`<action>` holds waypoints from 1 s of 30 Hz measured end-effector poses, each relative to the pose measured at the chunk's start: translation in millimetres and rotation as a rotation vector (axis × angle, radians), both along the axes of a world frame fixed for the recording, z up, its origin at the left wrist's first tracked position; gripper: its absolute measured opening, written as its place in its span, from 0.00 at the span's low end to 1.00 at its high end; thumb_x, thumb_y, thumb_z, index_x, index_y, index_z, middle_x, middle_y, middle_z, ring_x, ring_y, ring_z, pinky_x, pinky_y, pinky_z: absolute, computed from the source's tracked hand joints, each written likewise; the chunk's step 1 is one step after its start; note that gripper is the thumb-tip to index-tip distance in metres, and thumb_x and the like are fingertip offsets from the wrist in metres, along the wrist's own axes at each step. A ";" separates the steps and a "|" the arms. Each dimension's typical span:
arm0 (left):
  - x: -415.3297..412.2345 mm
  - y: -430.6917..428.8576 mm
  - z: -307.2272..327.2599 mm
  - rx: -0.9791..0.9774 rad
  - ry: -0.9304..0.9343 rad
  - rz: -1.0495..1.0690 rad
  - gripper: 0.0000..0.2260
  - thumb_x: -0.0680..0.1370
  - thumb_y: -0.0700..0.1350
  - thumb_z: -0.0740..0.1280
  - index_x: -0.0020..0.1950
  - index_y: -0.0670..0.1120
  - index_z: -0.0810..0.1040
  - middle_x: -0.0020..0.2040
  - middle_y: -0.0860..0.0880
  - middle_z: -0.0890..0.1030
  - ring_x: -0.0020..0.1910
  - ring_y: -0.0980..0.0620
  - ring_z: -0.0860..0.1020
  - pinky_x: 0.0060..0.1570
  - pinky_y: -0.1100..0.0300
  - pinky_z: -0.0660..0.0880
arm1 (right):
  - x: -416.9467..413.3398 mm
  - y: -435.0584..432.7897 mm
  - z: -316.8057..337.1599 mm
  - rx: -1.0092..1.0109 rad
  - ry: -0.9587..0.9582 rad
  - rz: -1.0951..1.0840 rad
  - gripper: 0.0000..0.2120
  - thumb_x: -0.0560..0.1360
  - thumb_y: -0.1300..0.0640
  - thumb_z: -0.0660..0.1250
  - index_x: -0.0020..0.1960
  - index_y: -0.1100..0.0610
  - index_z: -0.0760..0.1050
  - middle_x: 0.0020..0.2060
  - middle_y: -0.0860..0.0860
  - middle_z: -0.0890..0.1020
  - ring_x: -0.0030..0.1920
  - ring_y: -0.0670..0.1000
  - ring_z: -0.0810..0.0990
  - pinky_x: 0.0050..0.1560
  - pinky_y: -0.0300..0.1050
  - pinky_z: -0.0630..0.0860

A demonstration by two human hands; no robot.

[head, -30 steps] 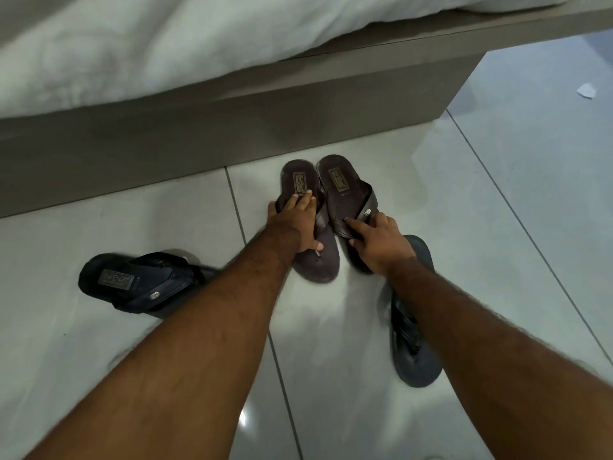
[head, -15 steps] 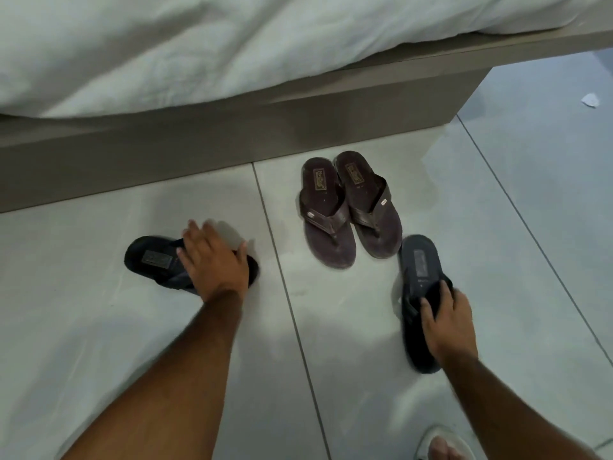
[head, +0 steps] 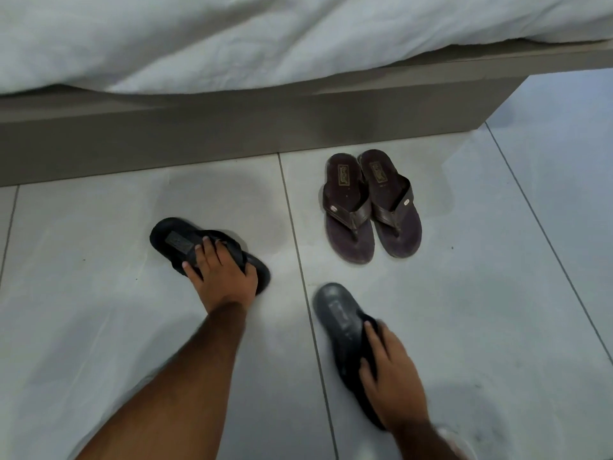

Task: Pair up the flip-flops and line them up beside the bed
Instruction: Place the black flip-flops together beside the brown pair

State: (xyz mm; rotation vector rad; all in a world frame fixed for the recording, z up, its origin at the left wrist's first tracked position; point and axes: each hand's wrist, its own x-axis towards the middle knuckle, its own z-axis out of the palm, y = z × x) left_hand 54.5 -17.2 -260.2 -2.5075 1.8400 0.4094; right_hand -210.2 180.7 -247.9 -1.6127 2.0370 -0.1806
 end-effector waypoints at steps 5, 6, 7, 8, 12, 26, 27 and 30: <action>24.6 -2.0 -2.3 -0.021 0.004 -0.029 0.33 0.75 0.51 0.66 0.78 0.40 0.63 0.80 0.42 0.61 0.80 0.42 0.55 0.78 0.39 0.45 | 52.9 -54.8 0.9 -0.011 0.057 0.157 0.46 0.72 0.24 0.56 0.79 0.54 0.61 0.70 0.56 0.70 0.63 0.57 0.74 0.59 0.51 0.78; 31.3 -3.4 -2.7 -0.031 0.012 -0.036 0.33 0.76 0.50 0.66 0.78 0.40 0.63 0.80 0.43 0.61 0.80 0.42 0.54 0.78 0.40 0.45 | 58.4 -70.8 1.9 0.001 0.046 0.173 0.49 0.70 0.21 0.56 0.79 0.54 0.60 0.70 0.55 0.68 0.62 0.57 0.74 0.57 0.51 0.79; 37.2 -4.9 -2.6 -0.041 0.023 -0.046 0.32 0.76 0.49 0.66 0.78 0.40 0.63 0.80 0.43 0.61 0.80 0.42 0.54 0.78 0.41 0.45 | 62.3 -87.2 3.1 0.014 0.030 0.185 0.52 0.68 0.20 0.57 0.79 0.54 0.58 0.72 0.55 0.66 0.63 0.57 0.74 0.57 0.52 0.79; 43.5 -6.1 -3.1 -0.051 0.030 -0.060 0.32 0.76 0.48 0.66 0.78 0.40 0.63 0.80 0.43 0.61 0.80 0.42 0.54 0.78 0.41 0.45 | 66.9 -104.5 3.9 0.031 0.011 0.193 0.53 0.66 0.20 0.58 0.79 0.54 0.57 0.73 0.55 0.62 0.64 0.58 0.73 0.58 0.54 0.79; 61.0 -11.5 -5.0 -0.078 0.055 -0.139 0.32 0.75 0.44 0.68 0.78 0.41 0.63 0.80 0.44 0.63 0.80 0.43 0.55 0.79 0.43 0.45 | 92.0 -173.3 5.6 0.051 -0.060 0.209 0.53 0.65 0.25 0.65 0.79 0.55 0.56 0.77 0.55 0.55 0.70 0.61 0.69 0.67 0.58 0.74; 105.6 -62.9 -7.8 -0.149 0.294 -0.158 0.38 0.72 0.35 0.67 0.81 0.45 0.58 0.79 0.45 0.64 0.80 0.46 0.57 0.80 0.48 0.47 | 208.8 -306.7 -8.2 0.074 -0.034 0.319 0.48 0.76 0.34 0.64 0.82 0.62 0.47 0.82 0.56 0.40 0.81 0.58 0.38 0.79 0.57 0.54; 108.5 -70.9 -5.8 -0.124 0.310 -0.164 0.39 0.73 0.36 0.67 0.81 0.46 0.56 0.79 0.44 0.64 0.80 0.44 0.58 0.80 0.48 0.48 | 209.9 -312.4 -8.2 0.077 -0.025 0.323 0.48 0.76 0.34 0.63 0.81 0.62 0.48 0.82 0.56 0.40 0.81 0.59 0.38 0.79 0.57 0.53; 118.2 -93.4 -0.2 -0.017 0.341 -0.188 0.41 0.73 0.36 0.68 0.82 0.47 0.53 0.80 0.42 0.61 0.80 0.40 0.56 0.79 0.47 0.50 | 213.0 -324.8 -8.5 0.098 0.013 0.347 0.48 0.76 0.33 0.62 0.81 0.61 0.49 0.82 0.57 0.40 0.81 0.61 0.38 0.78 0.61 0.54</action>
